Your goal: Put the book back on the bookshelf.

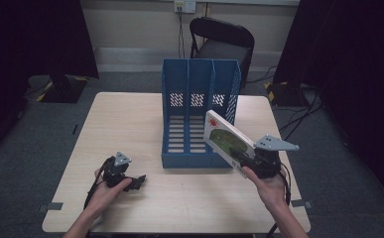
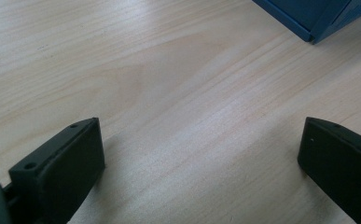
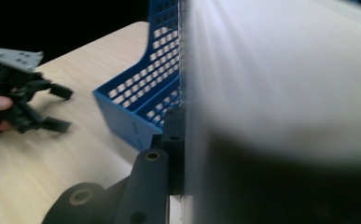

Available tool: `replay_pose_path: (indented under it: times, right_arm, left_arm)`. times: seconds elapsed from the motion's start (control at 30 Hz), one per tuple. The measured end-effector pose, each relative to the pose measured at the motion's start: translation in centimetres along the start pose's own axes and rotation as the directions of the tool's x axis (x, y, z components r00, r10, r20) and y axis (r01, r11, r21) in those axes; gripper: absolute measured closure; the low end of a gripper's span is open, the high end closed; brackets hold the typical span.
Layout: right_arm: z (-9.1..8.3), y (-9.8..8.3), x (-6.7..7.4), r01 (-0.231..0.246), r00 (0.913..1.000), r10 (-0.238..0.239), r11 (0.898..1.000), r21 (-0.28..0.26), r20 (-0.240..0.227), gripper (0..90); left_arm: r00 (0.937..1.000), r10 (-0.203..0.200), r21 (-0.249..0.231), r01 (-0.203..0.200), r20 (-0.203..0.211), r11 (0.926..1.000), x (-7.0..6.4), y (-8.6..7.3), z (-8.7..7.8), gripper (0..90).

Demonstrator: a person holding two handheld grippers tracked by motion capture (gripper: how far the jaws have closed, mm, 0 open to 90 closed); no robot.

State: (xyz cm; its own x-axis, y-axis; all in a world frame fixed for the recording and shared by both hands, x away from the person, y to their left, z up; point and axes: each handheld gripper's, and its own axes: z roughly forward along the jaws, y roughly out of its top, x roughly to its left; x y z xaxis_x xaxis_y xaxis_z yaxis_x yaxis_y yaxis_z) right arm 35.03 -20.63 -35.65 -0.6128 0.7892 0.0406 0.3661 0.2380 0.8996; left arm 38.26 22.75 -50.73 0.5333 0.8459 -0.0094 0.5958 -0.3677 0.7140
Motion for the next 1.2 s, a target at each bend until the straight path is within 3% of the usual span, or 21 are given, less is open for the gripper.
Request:
replay_pose_path:
  times: [0.2,0.37,0.7,1.07,1.2]
  right_arm:
    - [0.0,0.5,-1.1,-0.035,0.9957,0.036,0.999,-0.020,0.085,76.6]
    - [0.7,0.6,-2.1,-0.081,0.9859,0.084,0.996,-0.030,0.145,76.6]
    - [4.2,1.8,-2.2,-0.110,0.9621,0.115,0.993,-0.032,0.248,76.7]
    - [8.0,1.9,-2.9,-0.157,0.9453,0.159,0.987,-0.030,0.285,76.6]
    - [9.1,1.7,-3.1,-0.153,0.9486,0.154,0.988,-0.023,0.277,76.6]
  left_arm:
    - [1.0000,-0.001,-0.001,0.001,-0.003,1.0000,0.0,0.0,0.0,0.0]
    - [1.0000,-0.001,0.000,0.001,-0.004,1.0000,-0.1,0.0,0.0,0.0]
    - [1.0000,-0.001,0.001,0.001,-0.002,1.0000,-0.1,0.1,0.1,0.0]
    - [1.0000,0.000,-0.001,0.000,0.001,1.0000,-0.2,0.1,0.1,0.0]
    - [1.0000,0.000,-0.001,0.000,0.001,1.0000,-0.2,0.1,0.1,0.0]
